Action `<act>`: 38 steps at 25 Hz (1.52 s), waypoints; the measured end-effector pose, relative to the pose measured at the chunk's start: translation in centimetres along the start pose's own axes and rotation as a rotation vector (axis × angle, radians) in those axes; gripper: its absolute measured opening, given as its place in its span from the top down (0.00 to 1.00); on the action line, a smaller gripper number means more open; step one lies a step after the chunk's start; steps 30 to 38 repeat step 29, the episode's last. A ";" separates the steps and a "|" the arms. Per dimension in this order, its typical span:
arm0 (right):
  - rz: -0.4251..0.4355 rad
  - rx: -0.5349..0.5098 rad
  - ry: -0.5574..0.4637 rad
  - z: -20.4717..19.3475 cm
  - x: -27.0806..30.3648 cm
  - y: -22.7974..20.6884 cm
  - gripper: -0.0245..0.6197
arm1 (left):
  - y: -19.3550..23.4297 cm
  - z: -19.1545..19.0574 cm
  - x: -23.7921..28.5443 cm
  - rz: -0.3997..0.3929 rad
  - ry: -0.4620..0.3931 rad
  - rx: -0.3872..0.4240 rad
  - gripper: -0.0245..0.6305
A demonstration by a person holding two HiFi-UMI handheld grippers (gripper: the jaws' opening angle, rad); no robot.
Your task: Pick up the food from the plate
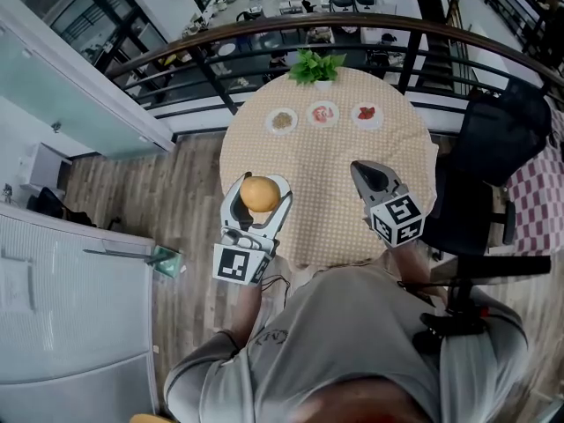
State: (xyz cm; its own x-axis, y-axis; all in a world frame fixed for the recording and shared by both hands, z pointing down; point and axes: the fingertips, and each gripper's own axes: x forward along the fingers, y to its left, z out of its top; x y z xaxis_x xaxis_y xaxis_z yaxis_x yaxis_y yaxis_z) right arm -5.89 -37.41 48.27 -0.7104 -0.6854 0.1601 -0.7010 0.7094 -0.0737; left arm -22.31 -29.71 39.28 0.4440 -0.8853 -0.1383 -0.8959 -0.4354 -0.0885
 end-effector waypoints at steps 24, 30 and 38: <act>0.029 -0.063 -0.092 3.0 -1.2 0.2 0.95 | 0.1 -2.5 0.9 0.007 0.037 -0.088 0.41; 0.041 -0.085 -0.115 4.2 -1.6 0.4 0.95 | 0.3 -3.0 0.6 0.024 0.044 -0.101 0.41; 0.041 -0.085 -0.115 4.2 -1.6 0.4 0.95 | 0.3 -3.0 0.6 0.024 0.044 -0.101 0.41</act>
